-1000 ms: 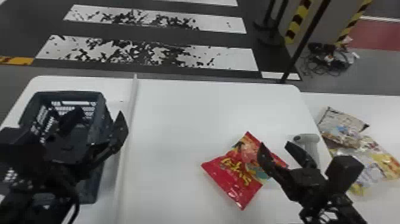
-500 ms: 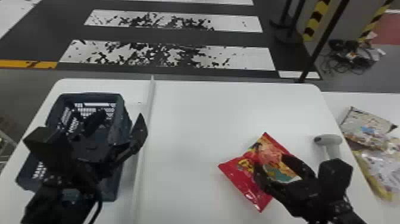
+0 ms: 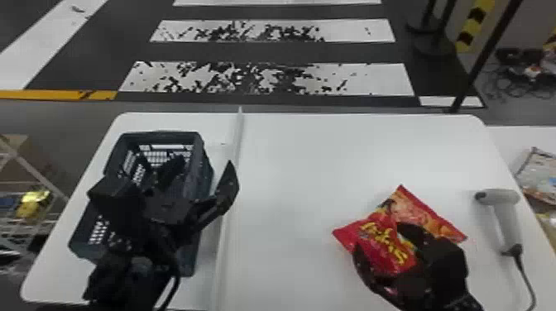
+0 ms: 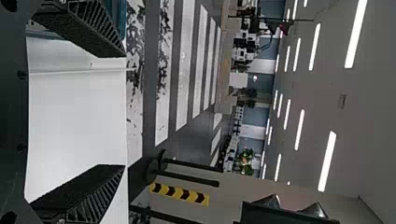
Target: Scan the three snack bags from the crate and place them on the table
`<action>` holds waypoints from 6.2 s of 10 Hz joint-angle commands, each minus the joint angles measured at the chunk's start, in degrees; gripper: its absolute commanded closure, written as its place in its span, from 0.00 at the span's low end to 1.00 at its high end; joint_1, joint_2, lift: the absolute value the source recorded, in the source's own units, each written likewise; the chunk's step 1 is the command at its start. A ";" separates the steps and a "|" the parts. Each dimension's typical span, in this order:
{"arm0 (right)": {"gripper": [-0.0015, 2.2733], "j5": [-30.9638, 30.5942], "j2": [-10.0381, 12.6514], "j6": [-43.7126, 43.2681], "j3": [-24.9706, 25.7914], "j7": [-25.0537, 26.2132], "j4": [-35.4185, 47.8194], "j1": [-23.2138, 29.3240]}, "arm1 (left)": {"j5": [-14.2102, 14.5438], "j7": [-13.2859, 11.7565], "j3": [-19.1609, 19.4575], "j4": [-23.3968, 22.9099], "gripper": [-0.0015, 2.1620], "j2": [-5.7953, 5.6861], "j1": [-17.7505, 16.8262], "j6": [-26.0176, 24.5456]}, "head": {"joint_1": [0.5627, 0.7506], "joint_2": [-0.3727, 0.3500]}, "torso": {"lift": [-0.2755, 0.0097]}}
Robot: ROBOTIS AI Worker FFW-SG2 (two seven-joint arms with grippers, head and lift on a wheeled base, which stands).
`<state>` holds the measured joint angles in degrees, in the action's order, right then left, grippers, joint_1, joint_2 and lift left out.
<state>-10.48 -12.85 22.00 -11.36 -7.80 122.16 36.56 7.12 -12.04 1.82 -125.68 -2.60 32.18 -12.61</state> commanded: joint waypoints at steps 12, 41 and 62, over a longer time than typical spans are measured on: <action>0.99 -21.78 -5.43 17.87 -16.86 12.55 -9.57 -9.84 | -0.35 -1.41 -1.29 0.44 0.01 -1.18 -0.10 0.17 | 0.70 0.53 | 0.75; 0.98 66.64 12.90 9.43 34.12 -4.59 -5.80 -0.97 | -3.95 -0.44 -6.21 -2.29 0.01 -1.71 2.71 1.75 | 0.70 0.23 | 0.75; 0.66 28.49 8.11 6.27 24.19 -12.06 1.68 -2.99 | -4.13 0.97 -7.88 -1.06 0.01 -2.06 1.57 3.51 | 0.70 0.29 | 0.75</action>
<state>20.22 -4.09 30.46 13.76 -19.93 125.37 34.13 2.99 -11.07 -6.07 -126.59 -4.55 33.67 -9.10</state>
